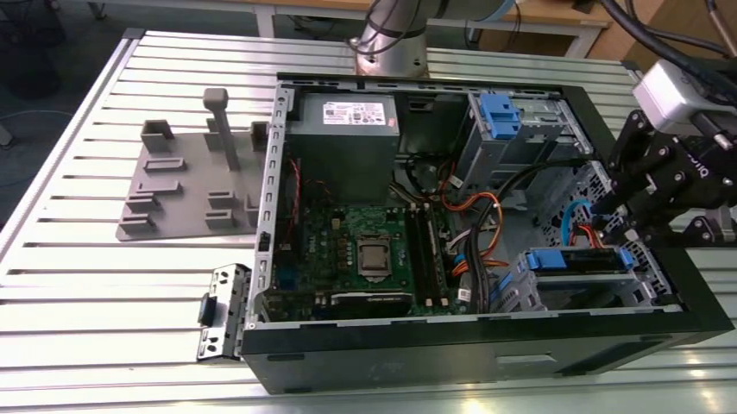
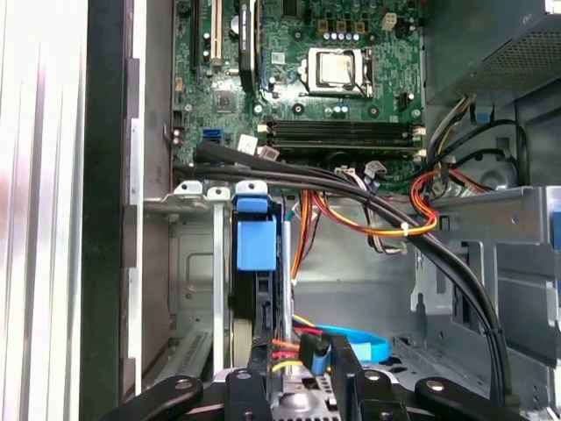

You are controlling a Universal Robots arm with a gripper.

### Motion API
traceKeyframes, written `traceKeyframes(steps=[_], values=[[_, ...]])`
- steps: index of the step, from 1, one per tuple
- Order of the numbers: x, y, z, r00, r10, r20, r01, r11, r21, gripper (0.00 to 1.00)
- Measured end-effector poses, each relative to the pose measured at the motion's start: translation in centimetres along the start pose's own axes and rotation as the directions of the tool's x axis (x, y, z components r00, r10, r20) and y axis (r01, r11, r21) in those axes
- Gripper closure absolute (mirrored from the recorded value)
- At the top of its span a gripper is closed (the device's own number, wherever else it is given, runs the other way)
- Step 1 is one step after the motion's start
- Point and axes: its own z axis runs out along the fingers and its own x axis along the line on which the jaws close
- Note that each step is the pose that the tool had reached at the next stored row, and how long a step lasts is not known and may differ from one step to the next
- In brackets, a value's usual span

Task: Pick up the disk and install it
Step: 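Insert the second disk wire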

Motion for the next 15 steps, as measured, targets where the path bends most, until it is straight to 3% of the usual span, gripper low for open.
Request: traceKeyframes(steps=[4,12,13,15], values=[[0.05,0.11,0.66,1.0000,0.000,0.0001,0.000,1.0000,0.0000,0.59],[0.06,0.12,0.74,1.0000,0.000,-0.0041,0.000,1.0000,0.0000,0.59],[0.06,0.12,0.73,1.0000,0.000,-0.0051,0.000,1.0000,0.0000,0.60],[0.06,0.12,0.73,1.0000,0.001,-0.0067,-0.001,1.0000,0.0000,0.73]])
